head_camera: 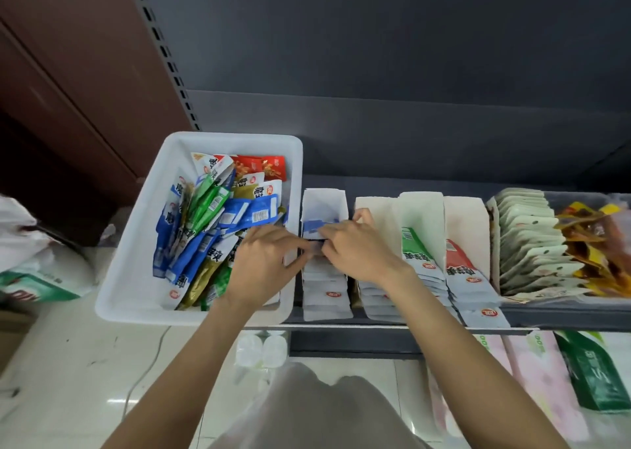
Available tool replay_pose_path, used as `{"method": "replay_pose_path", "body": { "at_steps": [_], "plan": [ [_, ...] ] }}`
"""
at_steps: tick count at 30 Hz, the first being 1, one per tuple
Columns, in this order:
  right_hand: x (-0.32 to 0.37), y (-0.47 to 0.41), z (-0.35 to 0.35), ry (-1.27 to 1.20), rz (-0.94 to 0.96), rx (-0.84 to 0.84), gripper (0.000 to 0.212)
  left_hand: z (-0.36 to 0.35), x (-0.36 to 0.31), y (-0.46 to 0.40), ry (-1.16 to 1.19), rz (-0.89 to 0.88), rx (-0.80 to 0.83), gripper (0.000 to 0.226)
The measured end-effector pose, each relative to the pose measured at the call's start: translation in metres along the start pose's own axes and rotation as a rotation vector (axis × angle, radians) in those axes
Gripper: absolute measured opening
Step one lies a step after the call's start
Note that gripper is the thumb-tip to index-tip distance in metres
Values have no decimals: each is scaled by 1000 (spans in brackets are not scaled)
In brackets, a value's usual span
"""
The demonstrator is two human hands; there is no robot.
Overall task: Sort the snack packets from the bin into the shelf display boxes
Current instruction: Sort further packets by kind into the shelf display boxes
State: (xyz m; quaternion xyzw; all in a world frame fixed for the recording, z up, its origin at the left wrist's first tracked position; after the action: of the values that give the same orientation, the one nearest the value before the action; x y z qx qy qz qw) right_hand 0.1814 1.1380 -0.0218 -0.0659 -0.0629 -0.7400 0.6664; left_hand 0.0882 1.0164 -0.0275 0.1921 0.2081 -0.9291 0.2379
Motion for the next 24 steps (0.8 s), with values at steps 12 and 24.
{"method": "replay_pose_path", "body": {
  "at_steps": [12, 24],
  "plan": [
    [72, -127, 3, -371, 79, -304, 29, 44, 136, 8, -90, 491, -57, 23],
    [73, -181, -27, 254, 311, -95, 18, 36, 157, 5, 69, 498, -3, 18]
  ]
}}
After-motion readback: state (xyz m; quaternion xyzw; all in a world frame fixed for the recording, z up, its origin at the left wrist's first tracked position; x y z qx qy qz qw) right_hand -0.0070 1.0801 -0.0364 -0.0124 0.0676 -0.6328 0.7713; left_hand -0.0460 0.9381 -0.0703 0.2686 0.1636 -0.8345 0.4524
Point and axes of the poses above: each hand's wrist, its own y-axis away from the middle knuckle, its own z-axis out of the back of the hand, x = y × z, the point moved 4 cm from there along -y, towards the middle knuckle, and after that the axes turned 13 degrees about z, right-handed, at the moved point
